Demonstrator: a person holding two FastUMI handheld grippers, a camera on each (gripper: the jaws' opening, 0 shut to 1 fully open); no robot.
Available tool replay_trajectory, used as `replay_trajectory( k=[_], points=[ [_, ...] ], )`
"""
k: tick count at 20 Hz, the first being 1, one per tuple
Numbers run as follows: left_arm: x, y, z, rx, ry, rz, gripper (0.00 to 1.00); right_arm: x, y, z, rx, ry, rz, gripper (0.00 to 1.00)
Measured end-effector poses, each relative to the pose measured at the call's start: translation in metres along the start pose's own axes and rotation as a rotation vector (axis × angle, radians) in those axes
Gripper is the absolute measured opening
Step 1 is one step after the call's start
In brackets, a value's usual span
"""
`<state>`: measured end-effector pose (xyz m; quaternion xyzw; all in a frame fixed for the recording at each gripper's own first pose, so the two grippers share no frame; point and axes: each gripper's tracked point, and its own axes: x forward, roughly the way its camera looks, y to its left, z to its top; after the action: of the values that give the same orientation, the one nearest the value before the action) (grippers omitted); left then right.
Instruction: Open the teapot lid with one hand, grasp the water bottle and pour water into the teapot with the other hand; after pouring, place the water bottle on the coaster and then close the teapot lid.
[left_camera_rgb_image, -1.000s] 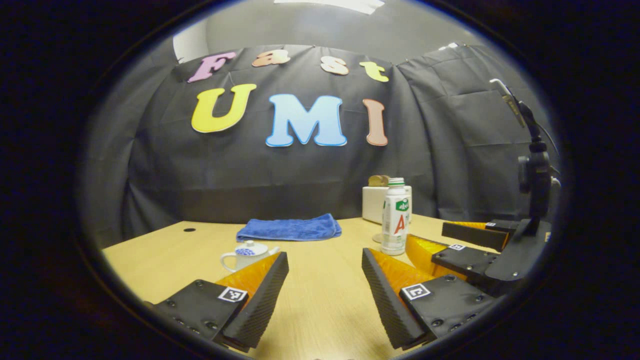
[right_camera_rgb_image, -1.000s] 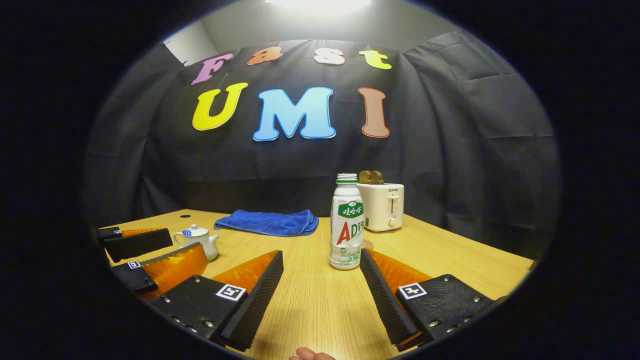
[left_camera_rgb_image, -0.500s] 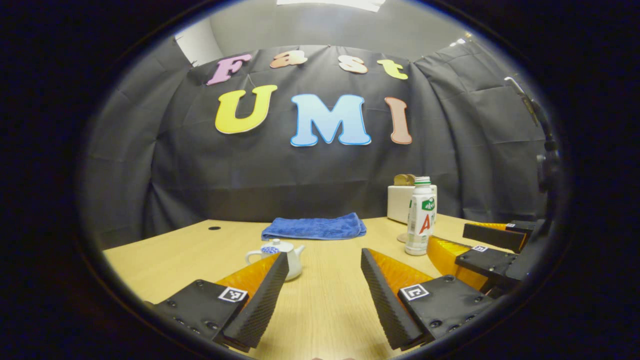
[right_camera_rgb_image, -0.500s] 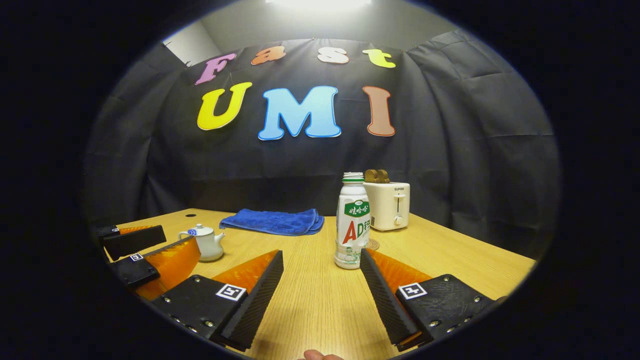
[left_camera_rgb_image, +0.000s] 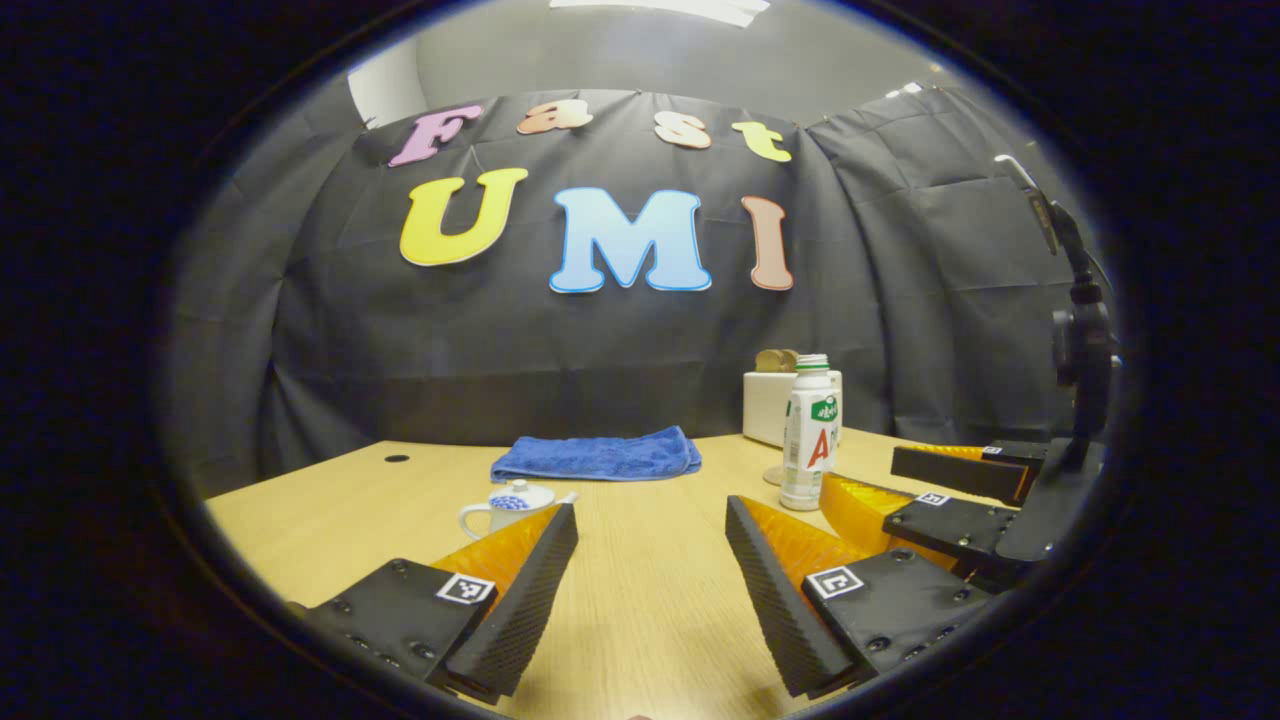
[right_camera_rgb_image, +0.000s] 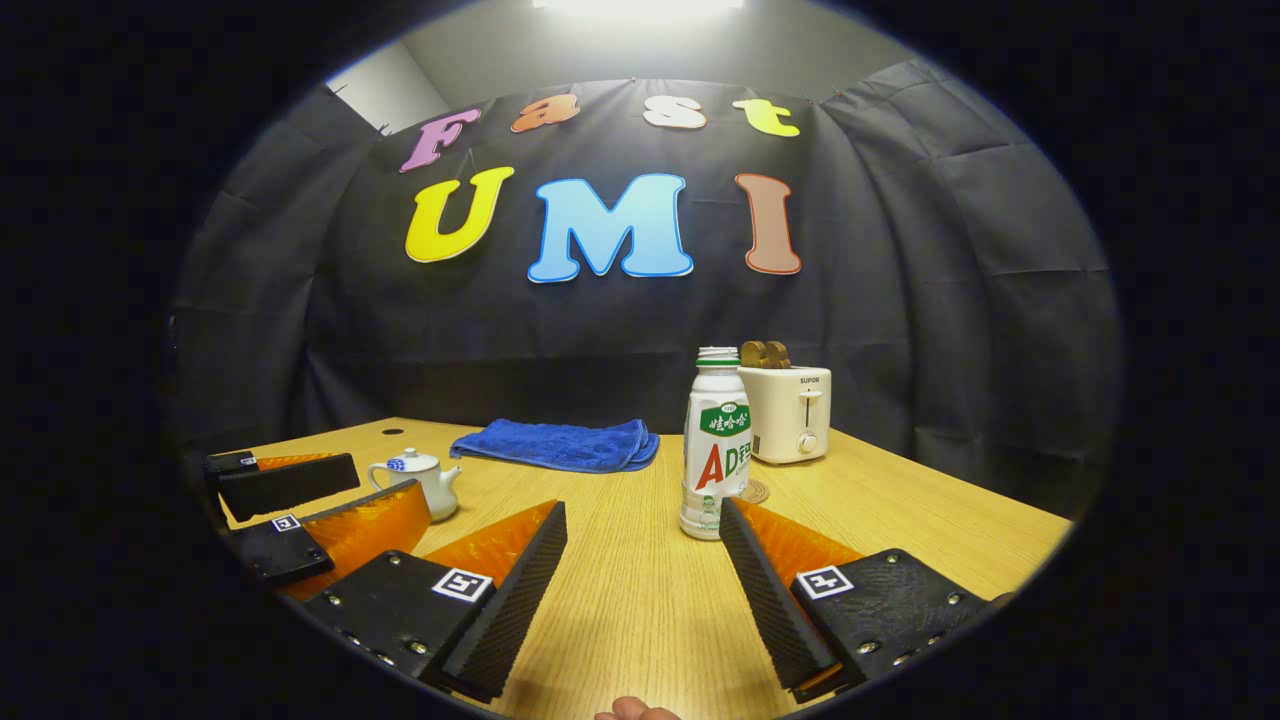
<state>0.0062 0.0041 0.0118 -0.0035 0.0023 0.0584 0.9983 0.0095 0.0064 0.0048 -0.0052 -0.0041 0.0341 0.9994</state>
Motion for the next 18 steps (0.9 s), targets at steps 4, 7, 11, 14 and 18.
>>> replay_trajectory(
  k=[4,7,11,14,18],
  points=[
    [0.002,0.008,-0.001,0.003,0.003,0.018,1.00,0.000,0.001,0.000,-0.001,0.000,0.020,0.95],
    [0.015,0.038,-0.003,-0.008,0.005,0.086,1.00,0.001,-0.007,0.000,-0.001,-0.001,0.027,0.95],
    [0.047,0.071,-0.015,-0.044,0.055,0.113,1.00,0.005,-0.015,0.001,0.000,0.000,0.017,0.95],
    [0.073,0.101,-0.021,-0.066,0.086,0.166,1.00,0.005,-0.016,0.000,-0.001,0.001,0.018,0.95],
    [0.105,0.129,-0.028,-0.075,0.126,0.203,0.99,0.005,-0.016,0.000,0.000,0.001,0.018,0.95]
  ],
)
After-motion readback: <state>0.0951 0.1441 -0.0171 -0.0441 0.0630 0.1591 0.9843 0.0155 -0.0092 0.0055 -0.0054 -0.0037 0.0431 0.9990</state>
